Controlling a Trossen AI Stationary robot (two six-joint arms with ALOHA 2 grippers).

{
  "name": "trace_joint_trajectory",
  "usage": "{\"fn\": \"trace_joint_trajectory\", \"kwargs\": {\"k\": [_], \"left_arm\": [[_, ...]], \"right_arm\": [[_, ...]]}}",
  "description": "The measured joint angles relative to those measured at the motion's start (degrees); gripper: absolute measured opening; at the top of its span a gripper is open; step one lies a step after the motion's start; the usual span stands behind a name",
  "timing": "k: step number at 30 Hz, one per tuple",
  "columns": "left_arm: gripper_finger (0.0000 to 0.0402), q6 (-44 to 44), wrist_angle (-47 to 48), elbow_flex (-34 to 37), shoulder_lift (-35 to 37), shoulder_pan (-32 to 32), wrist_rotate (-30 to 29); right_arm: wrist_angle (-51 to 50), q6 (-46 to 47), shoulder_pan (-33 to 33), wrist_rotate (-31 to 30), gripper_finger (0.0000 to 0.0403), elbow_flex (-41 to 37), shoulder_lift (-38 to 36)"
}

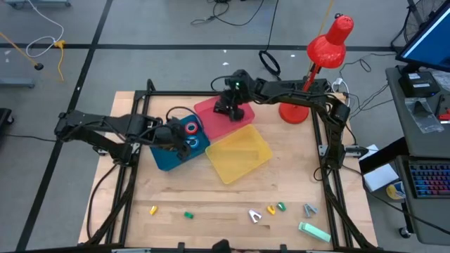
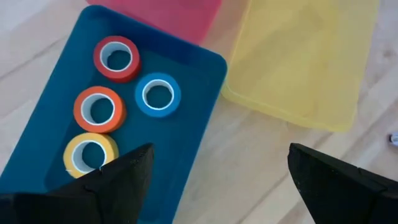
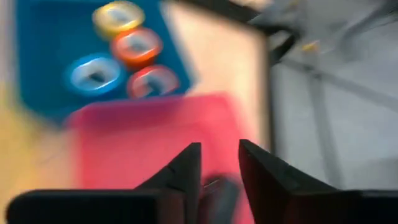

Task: Pick and place Stapler, Stapler remover, tape
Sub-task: Adjust the pink bin

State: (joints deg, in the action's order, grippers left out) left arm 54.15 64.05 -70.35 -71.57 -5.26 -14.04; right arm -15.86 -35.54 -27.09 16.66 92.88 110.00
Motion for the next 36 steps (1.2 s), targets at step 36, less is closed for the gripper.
{"fn": "trace_joint_trajectory", "kwargs": {"k": [36], "left_arm": [[0.0367, -21.2, -12.2, 0.0, 14.5, -5.6, -12.1]], "right_arm": [[-5.8, 0.3, 6.7, -4.9, 0.0, 0.0, 7.9]]}}
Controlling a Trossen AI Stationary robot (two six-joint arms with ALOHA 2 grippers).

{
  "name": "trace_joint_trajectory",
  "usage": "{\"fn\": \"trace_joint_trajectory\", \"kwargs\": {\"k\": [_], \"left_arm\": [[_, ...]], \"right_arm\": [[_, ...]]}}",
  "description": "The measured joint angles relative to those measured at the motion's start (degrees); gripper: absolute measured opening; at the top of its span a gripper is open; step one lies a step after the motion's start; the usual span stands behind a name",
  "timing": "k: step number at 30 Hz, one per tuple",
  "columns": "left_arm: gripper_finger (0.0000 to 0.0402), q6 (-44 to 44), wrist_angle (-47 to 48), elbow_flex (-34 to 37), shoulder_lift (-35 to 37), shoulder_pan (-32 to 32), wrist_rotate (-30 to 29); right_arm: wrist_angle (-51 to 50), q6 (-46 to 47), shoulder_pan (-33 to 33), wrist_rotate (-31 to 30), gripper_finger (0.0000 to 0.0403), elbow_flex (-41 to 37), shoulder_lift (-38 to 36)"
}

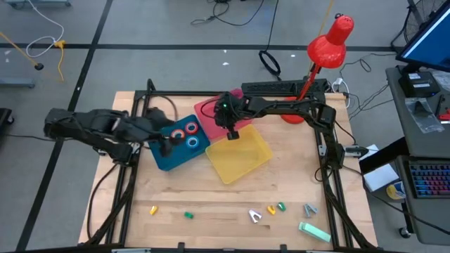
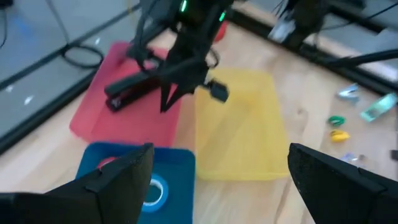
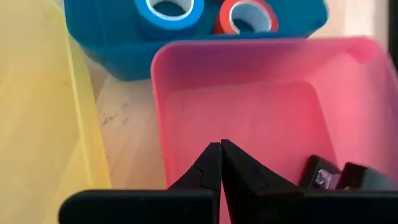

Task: Pick and place Stapler, Stapler remover, tape
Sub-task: Adjust the pink bin, then adjust the yellow bin

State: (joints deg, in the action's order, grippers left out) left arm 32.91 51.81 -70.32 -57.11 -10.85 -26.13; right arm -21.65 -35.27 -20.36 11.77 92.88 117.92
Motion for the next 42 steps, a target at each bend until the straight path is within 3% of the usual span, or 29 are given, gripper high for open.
{"fn": "trace_joint_trajectory", "kwargs": {"k": [6, 19, 31, 39, 42], "left_arm": [[0.0367, -4.4, -2.6, 0.0, 3.4, -2.8, -0.8], [0.0367, -9.7, -8.2, 0.9, 3.5, -5.5, -0.9], [0.0367, -7.3, -9.4, 3.6, 3.5, -5.8, -0.9], [0.0367, -8.0, -10.0, 3.6, 3.6, -5.8, -0.9], [0.0367, -8.2, -10.1, 3.6, 3.6, -6.2, -0.8]], "right_arm": [[-1.5, -0.4, 0.2, 0.0, 0.0, 0.0, 0.4], [-6.7, -1.9, 2.4, 0.0, 0.0, 0.0, 1.2], [-6.4, -1.0, 3.9, -3.1, 0.0, 0.1, 1.2], [-4.1, 1.5, 4.1, -4.7, 0.0, 0.0, -5.0], [-8.8, 1.6, 4.5, -4.2, 0.0, 0.0, -8.9]]}}
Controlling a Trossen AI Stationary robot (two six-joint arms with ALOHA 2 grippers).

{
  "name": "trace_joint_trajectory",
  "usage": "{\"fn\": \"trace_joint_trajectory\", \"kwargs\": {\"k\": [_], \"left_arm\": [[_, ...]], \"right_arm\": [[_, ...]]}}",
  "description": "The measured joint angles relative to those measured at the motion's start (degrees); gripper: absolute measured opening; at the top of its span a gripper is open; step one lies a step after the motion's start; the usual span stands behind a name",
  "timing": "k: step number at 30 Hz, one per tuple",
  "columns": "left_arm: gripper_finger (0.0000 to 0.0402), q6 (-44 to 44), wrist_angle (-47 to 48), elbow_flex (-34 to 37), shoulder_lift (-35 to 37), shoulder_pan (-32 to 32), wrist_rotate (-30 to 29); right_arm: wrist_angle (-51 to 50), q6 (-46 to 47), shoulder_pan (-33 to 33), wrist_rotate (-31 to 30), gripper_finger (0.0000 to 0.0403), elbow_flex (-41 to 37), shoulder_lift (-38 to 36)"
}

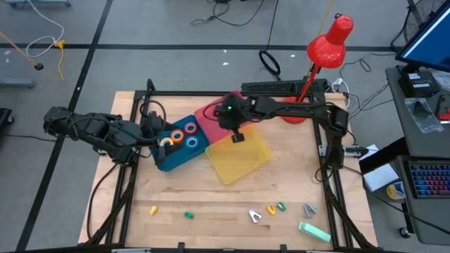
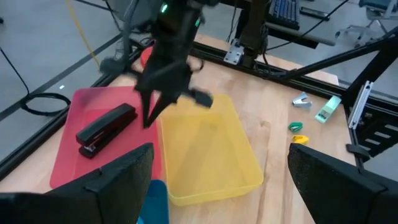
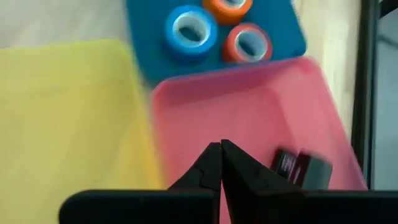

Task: Pick and place Stapler, Stapler remover, tape
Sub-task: Adjust the yellow bin

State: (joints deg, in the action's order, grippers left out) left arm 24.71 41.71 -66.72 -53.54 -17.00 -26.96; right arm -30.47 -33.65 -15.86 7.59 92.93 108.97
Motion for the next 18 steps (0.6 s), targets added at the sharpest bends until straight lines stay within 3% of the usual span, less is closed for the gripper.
{"fn": "trace_joint_trajectory", "kwargs": {"k": [7, 18], "left_arm": [[0.0367, -1.4, -2.5, 0.0, -0.2, -1.9, 0.0], [0.0367, -3.5, -5.2, 0.0, -0.5, -3.1, 0.1]], "right_arm": [[-11.3, 2.1, 3.0, 6.0, 0.0, -0.8, -3.2], [7.0, 5.2, 5.3, 2.8, 0.0, -15.1, -3.2]]}}
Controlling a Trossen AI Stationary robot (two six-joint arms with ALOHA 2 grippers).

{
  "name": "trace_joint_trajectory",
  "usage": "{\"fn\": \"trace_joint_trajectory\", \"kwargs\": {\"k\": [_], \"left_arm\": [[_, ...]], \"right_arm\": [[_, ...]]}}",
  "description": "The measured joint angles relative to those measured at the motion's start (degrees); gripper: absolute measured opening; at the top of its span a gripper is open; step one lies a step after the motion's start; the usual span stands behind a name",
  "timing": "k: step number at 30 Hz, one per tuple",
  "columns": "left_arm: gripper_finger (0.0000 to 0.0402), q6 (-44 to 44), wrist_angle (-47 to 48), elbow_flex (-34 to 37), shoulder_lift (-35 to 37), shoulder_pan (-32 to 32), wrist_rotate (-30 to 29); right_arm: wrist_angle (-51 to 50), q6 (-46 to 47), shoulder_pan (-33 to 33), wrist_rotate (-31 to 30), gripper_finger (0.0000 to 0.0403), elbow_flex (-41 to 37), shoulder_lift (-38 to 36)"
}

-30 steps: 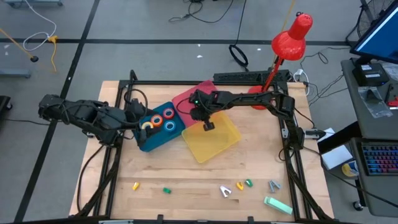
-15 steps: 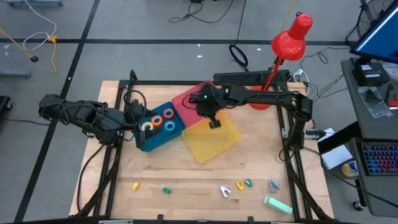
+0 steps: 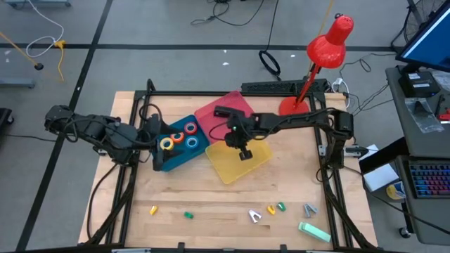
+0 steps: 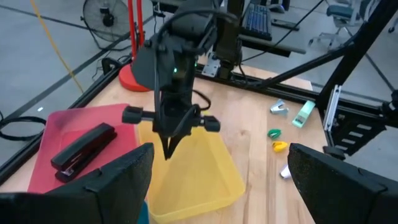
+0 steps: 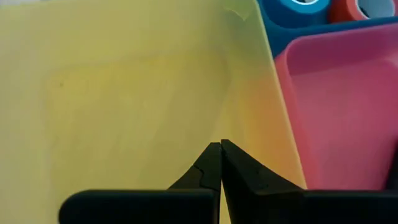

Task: Pick and place Stapler, Stapler remover, tape
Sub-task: Adjust the yellow bin

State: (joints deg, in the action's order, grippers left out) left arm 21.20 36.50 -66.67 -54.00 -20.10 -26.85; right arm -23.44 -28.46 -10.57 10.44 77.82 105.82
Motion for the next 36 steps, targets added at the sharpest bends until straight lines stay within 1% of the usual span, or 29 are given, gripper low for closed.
{"fn": "trace_joint_trajectory", "kwargs": {"k": [4, 10, 17, 24, 36], "left_arm": [[0.0367, -0.1, -0.1, 0.0, 0.0, 0.0, 0.0], [0.0367, -0.1, -0.4, 0.0, 0.0, 0.0, 0.0], [0.0367, 0.0, -0.8, 0.0, 0.0, 0.0, 0.0], [0.0367, 0.1, -0.8, 0.0, 0.0, 0.2, -0.2], [0.0367, 0.0, -1.1, 0.0, 0.0, 0.2, -0.2]], "right_arm": [[4.2, 0.8, -0.5, -0.1, 0.0, -2.5, 0.0], [7.7, 0.8, -1.6, -0.1, 0.0, -2.8, 1.0], [8.6, 0.7, -2.2, 0.0, 0.0, -2.9, 3.6], [12.5, -0.4, -2.6, 0.0, 0.0, -2.9, 3.5], [13.7, -0.5, -4.0, 0.1, 0.0, -2.9, 3.5]]}}
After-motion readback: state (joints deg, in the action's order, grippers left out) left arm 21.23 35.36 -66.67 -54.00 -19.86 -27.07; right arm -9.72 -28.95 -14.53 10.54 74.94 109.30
